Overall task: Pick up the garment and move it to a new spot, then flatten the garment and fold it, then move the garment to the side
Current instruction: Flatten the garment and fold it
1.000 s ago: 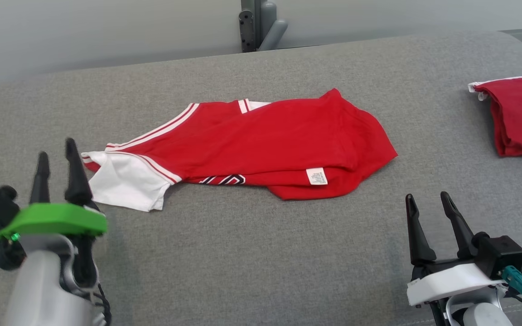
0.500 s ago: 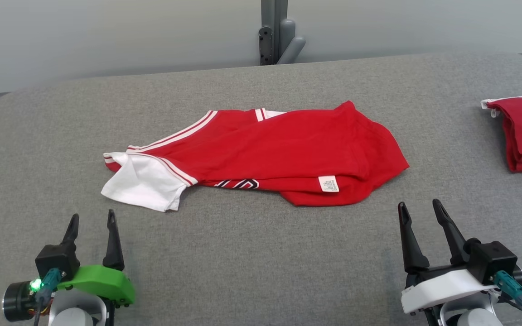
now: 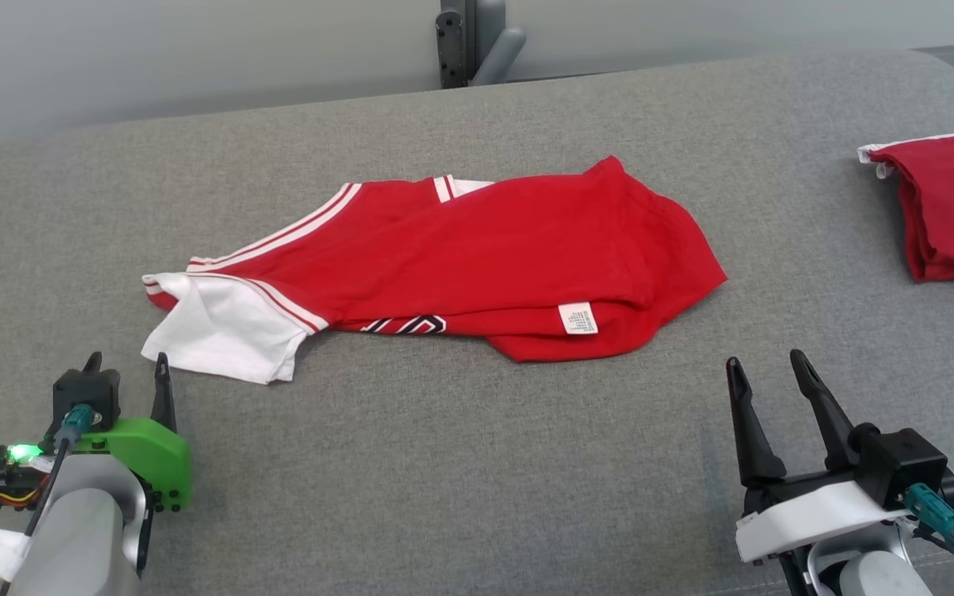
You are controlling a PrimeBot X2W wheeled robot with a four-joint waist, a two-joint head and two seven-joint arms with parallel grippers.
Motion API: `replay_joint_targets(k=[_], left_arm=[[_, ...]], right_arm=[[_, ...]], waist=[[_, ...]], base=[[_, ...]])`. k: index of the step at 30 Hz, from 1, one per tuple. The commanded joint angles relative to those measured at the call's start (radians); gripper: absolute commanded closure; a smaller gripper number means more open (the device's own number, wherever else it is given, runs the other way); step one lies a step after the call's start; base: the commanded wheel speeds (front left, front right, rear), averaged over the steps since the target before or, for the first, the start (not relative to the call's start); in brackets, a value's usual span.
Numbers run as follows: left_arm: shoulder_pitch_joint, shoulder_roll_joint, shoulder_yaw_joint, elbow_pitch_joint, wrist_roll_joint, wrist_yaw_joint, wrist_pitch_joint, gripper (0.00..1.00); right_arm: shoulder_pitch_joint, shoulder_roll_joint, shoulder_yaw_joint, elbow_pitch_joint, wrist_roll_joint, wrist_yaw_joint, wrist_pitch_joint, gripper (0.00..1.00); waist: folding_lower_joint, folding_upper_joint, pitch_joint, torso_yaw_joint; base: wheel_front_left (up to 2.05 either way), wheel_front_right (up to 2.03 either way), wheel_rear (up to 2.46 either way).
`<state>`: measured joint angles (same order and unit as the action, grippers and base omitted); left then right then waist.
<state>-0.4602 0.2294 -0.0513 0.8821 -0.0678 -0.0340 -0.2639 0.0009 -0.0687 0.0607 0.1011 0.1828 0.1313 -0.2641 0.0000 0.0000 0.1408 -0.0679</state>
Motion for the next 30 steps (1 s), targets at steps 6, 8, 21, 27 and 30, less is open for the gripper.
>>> replay_joint_targets(k=[6,8,21,27,30], left_arm=[[-0.094,0.029,-0.023,0.107,0.020,-0.007,0.000,0.00],[-0.110,0.032,-0.030,0.131,0.021,-0.011,0.000,0.00],[-0.149,0.037,-0.052,0.204,0.000,-0.049,0.000,1.00],[-0.098,0.028,-0.022,0.134,-0.044,-0.060,0.000,1.00],[-0.055,0.013,0.015,0.065,-0.088,-0.064,0.000,1.00]], right_arm=[[-0.026,-0.001,0.001,-0.007,-0.002,-0.001,0.000,0.00],[-0.028,0.001,0.002,-0.007,-0.003,-0.001,0.000,0.00],[-0.035,0.008,-0.004,-0.006,0.000,-0.001,0.000,0.00],[-0.054,0.010,0.007,-0.002,-0.002,-0.001,0.000,0.00],[-0.077,0.011,0.009,0.019,0.002,-0.001,0.000,0.00]], waist=[[0.0000,0.0000,0.052,-0.024],[0.0000,0.0000,0.059,-0.027],[0.0000,0.0000,0.063,-0.033],[0.0000,0.0000,0.054,-0.031],[0.0000,0.0000,0.051,-0.025]], base=[[0.00,0.00,0.00],[0.00,0.00,0.00],[0.00,0.00,0.00],[0.00,0.00,0.00],[0.00,0.00,0.00]])
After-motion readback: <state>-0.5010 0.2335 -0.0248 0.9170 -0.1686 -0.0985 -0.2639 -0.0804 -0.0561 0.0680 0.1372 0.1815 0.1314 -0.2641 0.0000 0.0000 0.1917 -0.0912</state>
